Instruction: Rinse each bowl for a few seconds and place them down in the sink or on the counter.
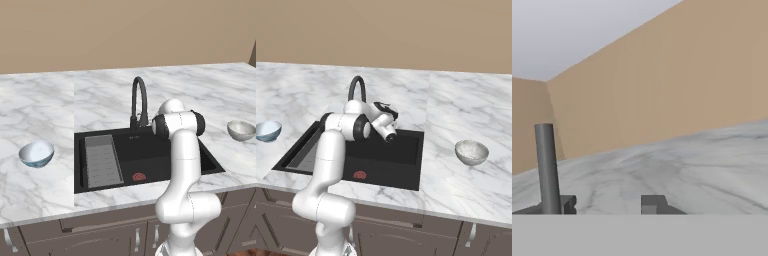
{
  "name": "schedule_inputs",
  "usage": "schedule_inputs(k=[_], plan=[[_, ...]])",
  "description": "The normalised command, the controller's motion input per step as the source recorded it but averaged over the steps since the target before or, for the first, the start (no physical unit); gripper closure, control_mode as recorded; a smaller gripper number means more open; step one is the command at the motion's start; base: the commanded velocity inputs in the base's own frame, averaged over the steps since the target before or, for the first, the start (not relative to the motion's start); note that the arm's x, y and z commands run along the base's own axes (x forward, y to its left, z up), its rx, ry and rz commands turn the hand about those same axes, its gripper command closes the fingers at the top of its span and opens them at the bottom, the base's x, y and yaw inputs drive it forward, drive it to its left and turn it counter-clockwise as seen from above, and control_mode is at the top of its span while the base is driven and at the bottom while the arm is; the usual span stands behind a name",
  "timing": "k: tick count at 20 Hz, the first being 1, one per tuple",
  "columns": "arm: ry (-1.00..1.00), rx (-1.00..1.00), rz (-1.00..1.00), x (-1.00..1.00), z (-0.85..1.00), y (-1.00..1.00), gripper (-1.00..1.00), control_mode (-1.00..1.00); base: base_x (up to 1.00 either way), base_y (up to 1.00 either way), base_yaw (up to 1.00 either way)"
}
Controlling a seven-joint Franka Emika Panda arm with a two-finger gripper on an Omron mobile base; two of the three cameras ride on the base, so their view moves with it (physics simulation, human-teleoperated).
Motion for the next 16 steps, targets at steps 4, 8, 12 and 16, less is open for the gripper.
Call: schedule_inputs(k=[4, 8, 12, 16], plan=[[0.09, 0.12, -0.06, 0.09, 0.0, -0.5, 1.0, -1.0, 0.0, 0.0, 0.0], [0.09, 0.12, -0.05, 0.05, -0.04, -0.5, 1.0, -1.0, 0.0, 0.0, 0.0], [0.09, 0.12, -0.02, 0.0, -0.12, -0.49, 1.0, -1.0, 0.0, 0.0, 0.0], [0.1, 0.12, -0.01, 0.0, -0.15, -0.52, 1.0, -1.0, 0.0, 0.0, 0.0]])
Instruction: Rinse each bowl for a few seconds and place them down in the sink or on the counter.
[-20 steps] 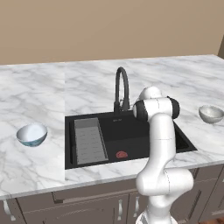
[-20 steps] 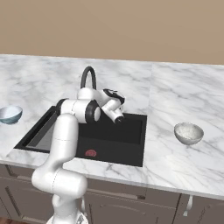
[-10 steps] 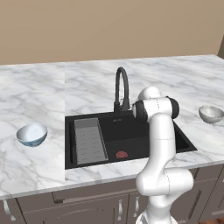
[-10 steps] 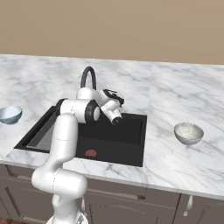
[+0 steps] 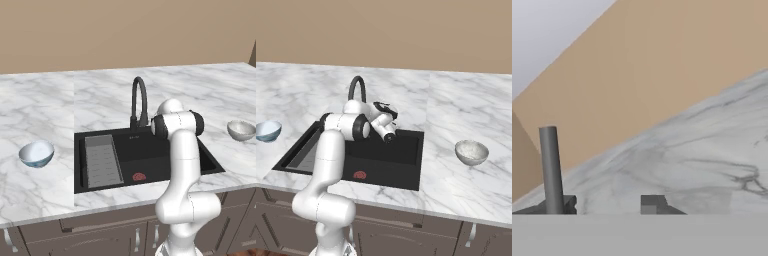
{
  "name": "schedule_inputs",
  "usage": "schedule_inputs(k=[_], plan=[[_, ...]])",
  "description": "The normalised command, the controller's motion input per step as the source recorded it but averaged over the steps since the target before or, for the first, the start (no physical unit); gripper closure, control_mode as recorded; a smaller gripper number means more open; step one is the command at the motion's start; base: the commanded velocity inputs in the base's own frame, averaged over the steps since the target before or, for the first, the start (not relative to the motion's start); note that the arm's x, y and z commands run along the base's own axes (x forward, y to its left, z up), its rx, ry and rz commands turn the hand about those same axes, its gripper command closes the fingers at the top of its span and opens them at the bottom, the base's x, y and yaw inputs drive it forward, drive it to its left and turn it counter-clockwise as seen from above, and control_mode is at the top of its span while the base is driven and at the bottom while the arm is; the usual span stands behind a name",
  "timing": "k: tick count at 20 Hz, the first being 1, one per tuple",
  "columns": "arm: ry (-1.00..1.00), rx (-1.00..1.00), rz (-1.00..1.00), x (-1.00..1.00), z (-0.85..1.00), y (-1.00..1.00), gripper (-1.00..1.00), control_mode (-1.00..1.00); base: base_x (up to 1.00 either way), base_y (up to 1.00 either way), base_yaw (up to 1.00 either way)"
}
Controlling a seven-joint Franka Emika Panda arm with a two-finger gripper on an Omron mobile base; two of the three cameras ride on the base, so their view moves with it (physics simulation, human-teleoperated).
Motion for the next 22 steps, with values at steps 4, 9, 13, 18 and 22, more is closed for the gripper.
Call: schedule_inputs(k=[4, 9, 13, 18, 22], plan=[[0.11, 0.12, -0.01, 0.0, -0.17, -0.55, 1.0, -1.0, 0.0, 0.0, 0.0], [0.13, 0.12, 0.0, 0.0, -0.23, -0.47, 1.0, -1.0, 0.0, 0.0, 0.0], [0.09, 0.07, 0.0, 0.0, -0.05, -0.23, -1.0, -1.0, 0.0, 0.0, 0.0], [0.01, 0.08, 0.0, 0.01, 0.25, -0.29, -1.0, -1.0, 0.0, 0.0, 0.0], [0.0, 0.06, 0.0, 0.1, 0.56, -0.29, -1.0, -1.0, 0.0, 0.0, 0.0]])
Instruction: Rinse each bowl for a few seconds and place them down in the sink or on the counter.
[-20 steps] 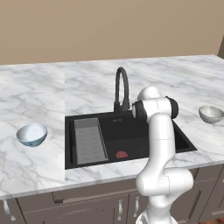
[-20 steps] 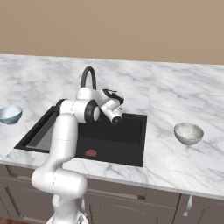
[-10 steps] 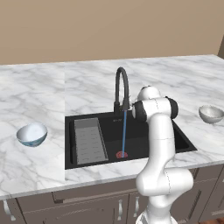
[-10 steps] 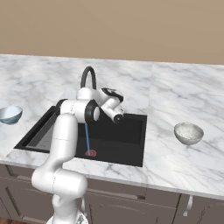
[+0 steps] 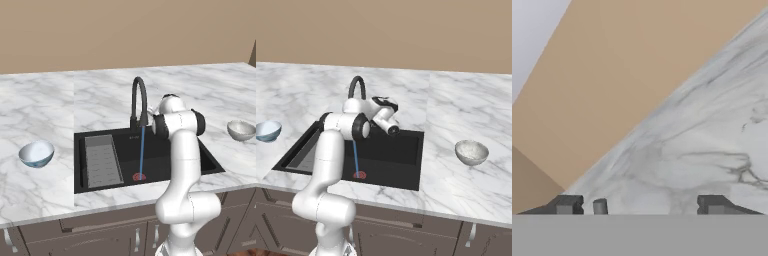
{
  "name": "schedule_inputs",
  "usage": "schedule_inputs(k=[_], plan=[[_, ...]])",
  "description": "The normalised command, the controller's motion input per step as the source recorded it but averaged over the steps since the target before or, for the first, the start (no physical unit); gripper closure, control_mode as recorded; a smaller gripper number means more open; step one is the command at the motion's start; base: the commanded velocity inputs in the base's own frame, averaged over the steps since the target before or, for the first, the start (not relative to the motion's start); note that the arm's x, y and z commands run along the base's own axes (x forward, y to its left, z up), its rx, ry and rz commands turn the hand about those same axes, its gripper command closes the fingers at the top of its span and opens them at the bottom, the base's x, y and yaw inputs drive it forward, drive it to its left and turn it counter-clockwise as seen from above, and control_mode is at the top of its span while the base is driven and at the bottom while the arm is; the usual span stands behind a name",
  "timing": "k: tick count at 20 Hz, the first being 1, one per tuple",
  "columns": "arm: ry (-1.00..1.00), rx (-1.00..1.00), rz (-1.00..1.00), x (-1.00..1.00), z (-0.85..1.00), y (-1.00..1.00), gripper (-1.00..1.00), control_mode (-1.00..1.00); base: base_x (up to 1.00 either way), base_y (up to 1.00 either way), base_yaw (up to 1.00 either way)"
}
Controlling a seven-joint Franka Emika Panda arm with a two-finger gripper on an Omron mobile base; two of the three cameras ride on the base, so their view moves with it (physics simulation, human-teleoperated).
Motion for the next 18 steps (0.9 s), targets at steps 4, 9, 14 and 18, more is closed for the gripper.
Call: schedule_inputs(k=[4, 9, 14, 18], plan=[[0.01, 0.07, -0.01, 0.11, 0.56, -0.34, -1.0, -1.0, 0.0, 0.0, 0.0], [0.08, 0.1, -0.04, -0.1, 0.53, -0.26, -1.0, -1.0, 0.0, 0.0, 0.0], [0.03, 0.02, -0.08, -0.52, 0.49, -0.04, -1.0, -1.0, 0.0, 0.0, 0.0], [0.0, 0.0, -0.08, -0.43, 0.7, -0.01, -1.0, -1.0, 0.0, 0.0, 0.0]])
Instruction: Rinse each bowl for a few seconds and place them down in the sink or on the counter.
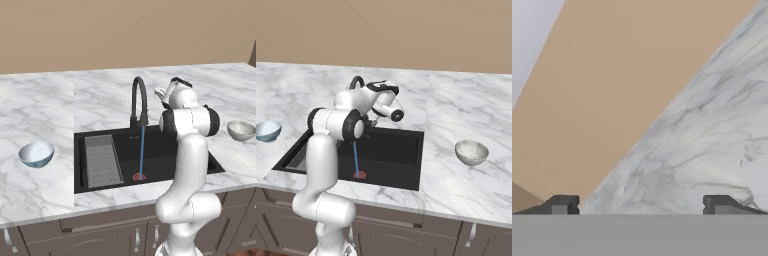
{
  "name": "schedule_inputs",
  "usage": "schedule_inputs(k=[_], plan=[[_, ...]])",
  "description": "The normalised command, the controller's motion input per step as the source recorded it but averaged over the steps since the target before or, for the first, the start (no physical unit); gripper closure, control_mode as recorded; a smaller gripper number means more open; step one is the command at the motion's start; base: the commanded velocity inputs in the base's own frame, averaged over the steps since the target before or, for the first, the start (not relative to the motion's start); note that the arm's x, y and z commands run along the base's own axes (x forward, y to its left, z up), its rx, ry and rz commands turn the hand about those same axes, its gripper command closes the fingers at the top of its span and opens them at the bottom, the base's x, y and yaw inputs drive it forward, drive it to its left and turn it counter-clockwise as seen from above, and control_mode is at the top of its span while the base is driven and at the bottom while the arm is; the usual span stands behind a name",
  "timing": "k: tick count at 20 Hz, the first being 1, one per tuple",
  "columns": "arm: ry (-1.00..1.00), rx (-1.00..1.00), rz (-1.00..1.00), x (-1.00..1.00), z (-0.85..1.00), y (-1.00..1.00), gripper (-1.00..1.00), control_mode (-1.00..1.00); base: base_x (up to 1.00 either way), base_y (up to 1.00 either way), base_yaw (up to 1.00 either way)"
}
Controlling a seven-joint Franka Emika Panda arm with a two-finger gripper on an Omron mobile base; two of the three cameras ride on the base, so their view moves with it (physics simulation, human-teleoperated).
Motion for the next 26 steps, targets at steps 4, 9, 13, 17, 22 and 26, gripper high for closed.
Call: schedule_inputs(k=[4, 9, 13, 17, 22, 26], plan=[[0.05, 0.02, -0.11, -0.51, 0.73, -0.15, -1.0, -1.0, 0.0, 0.0, 0.0], [0.02, 0.01, -0.11, -0.54, 0.66, -0.29, -1.0, -1.0, 0.0, 0.0, 0.0], [0.21, 0.0, -0.09, -0.36, 0.57, -0.42, -1.0, -1.0, 0.0, 0.0, 0.0], [0.21, 0.0, -0.12, -0.28, 0.61, -0.31, -1.0, -1.0, 0.0, 0.0, 0.0], [0.24, 0.03, -0.2, -0.16, 0.55, -0.32, -1.0, -1.0, 0.0, 0.0, 0.0], [0.16, 0.02, -0.22, -0.13, 0.63, -0.16, -1.0, -1.0, 0.0, 0.0, 0.0]])
